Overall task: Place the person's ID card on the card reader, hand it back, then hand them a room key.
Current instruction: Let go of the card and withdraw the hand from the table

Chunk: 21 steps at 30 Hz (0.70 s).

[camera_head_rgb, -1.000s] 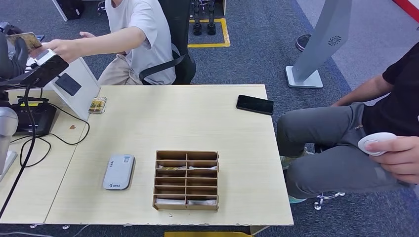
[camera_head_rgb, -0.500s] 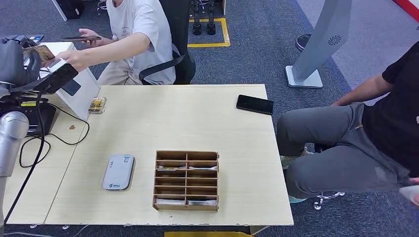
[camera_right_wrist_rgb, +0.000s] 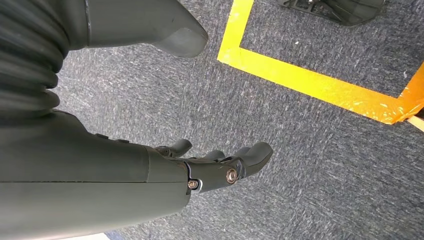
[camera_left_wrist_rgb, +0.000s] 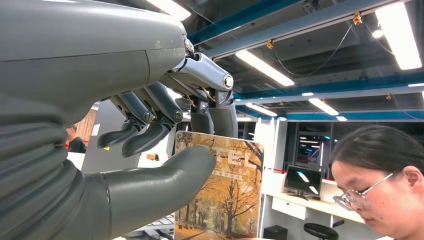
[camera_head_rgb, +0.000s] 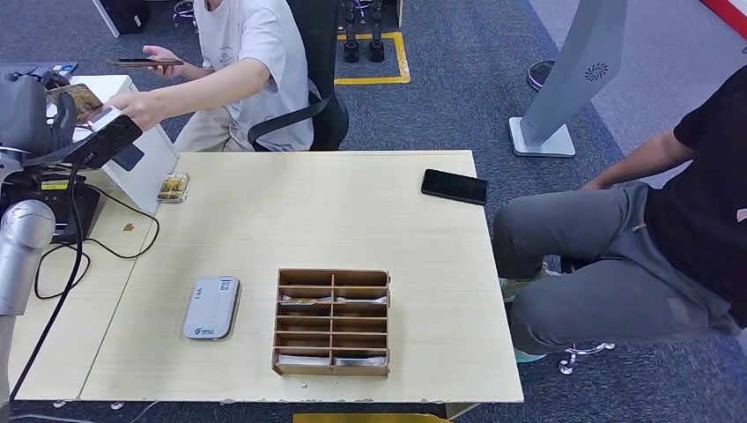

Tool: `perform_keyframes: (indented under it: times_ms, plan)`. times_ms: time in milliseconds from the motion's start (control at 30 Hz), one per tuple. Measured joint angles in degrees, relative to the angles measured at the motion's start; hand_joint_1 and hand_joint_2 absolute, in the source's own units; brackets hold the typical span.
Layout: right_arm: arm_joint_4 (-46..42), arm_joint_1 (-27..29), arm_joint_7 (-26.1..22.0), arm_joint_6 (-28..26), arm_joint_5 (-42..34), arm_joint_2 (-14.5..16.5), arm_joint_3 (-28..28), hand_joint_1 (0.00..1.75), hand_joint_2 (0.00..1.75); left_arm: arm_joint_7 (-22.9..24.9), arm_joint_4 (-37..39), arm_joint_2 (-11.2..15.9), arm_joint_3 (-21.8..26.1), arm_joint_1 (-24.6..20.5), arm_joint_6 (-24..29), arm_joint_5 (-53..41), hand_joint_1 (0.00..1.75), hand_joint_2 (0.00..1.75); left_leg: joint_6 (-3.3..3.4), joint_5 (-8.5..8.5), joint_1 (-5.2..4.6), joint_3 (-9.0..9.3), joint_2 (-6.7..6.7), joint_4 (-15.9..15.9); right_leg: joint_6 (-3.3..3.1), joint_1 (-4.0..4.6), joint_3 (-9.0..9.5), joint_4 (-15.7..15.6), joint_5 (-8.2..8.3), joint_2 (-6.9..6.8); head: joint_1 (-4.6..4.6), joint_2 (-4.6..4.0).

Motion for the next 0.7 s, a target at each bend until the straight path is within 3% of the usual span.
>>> perform_keyframes:
  times_ms: [700]
  plan:
    - [0.0,0.0,0.01,0.0,0.0,-0.03,0.0,0.0,1.75,0.0,0.12,0.0,-0.02,0.0,0.0,0.0,1.75,1.75,0.0,0.0,0.0,0.0,0.0,0.0,0.0,0.0,0.0,0.0,0.0,0.0,0.0,0.0]
